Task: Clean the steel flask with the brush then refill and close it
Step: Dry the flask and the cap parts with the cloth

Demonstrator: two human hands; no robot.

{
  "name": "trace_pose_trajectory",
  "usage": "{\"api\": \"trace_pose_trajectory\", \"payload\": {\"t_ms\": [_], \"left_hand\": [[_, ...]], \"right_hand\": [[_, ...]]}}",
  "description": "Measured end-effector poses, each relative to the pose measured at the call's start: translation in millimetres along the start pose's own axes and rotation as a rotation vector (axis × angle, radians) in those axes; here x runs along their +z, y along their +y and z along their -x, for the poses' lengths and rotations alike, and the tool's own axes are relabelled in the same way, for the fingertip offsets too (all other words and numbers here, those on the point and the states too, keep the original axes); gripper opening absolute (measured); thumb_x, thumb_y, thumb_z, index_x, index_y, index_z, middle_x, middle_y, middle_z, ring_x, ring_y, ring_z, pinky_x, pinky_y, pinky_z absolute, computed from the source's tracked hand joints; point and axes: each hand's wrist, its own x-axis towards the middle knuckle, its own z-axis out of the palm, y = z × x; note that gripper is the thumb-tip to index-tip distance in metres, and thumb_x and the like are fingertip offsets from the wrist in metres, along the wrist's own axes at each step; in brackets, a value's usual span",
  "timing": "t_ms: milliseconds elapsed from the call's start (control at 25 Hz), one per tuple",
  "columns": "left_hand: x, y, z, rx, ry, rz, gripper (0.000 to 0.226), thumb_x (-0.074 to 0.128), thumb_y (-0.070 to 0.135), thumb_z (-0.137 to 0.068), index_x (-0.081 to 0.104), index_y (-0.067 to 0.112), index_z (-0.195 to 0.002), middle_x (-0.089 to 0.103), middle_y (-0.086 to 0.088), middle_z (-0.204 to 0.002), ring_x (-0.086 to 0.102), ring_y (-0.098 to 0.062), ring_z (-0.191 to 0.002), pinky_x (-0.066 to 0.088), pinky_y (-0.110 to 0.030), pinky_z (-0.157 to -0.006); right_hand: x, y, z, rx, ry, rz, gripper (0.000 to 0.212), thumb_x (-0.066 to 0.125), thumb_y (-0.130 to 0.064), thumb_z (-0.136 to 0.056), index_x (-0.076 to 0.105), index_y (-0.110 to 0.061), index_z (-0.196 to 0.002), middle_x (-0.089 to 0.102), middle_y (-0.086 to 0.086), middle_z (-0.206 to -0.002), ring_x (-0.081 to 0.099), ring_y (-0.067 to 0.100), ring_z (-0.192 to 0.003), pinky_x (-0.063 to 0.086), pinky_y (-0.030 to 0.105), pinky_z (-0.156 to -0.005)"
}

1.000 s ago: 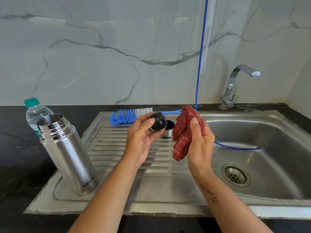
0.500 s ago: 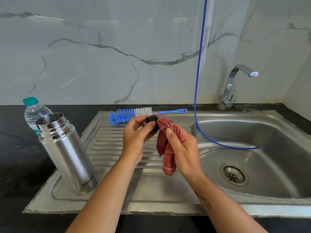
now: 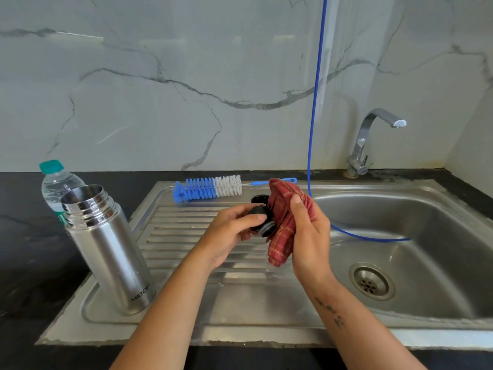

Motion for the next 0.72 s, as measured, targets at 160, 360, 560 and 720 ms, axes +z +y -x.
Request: {"api": "trace_pose_trajectory", "payload": {"t_ms": [160, 360, 560, 720], "left_hand": [[8, 7, 2, -0.073, 0.008, 0.306, 0.032, 0.067, 0.029, -0.085, 0.066, 0.005, -0.105, 0.064, -0.008, -0.084, 0.055, -0.014, -0.064, 0.046, -0.022, -0.054], [27, 13, 10, 0.046, 0.207, -0.074, 0.039, 0.039, 0.04, -0.108, 0.065, 0.021, -0.086, 0.067, 0.008, -0.075, 0.065, -0.006, -0.065, 0.052, -0.022, -0.058], [33, -3, 14, 0.511, 0.378, -0.54, 0.029, 0.036, 0.044, -0.106, 0.047, 0.019, -0.098, 0.061, 0.007, -0.071, 0.061, -0.004, -0.063, 0.044, -0.02, -0.055], [34, -6, 6, 0.327, 0.572, -0.483, 0.034, 0.032, 0.039, -0.11, 0.051, 0.015, -0.094, 0.06, 0.005, -0.075, 0.059, -0.003, -0.068, 0.044, -0.03, -0.065]], "right_hand": [[4, -6, 6, -0.094, 0.008, 0.04, 0.034, 0.042, -0.019, -0.111, 0.062, -0.02, -0.138, 0.075, 0.017, -0.098, 0.061, 0.04, -0.054, 0.051, 0.051, -0.048], [7, 23, 17, -0.307, -0.352, 0.497, 0.052, 0.053, -0.025, -0.106, 0.04, -0.019, -0.156, 0.043, -0.005, -0.16, 0.043, 0.019, -0.146, 0.038, 0.048, -0.118], [10, 18, 8, -0.074, -0.223, 0.21, 0.035, 0.047, -0.021, -0.109, 0.058, -0.021, -0.142, 0.072, -0.002, -0.127, 0.065, 0.017, -0.123, 0.049, 0.04, -0.107], [12, 23, 17, -0.167, -0.226, 0.544, 0.036, 0.051, -0.027, -0.107, 0.053, -0.048, -0.136, 0.067, -0.024, -0.128, 0.059, -0.004, -0.122, 0.047, 0.025, -0.105]]}}
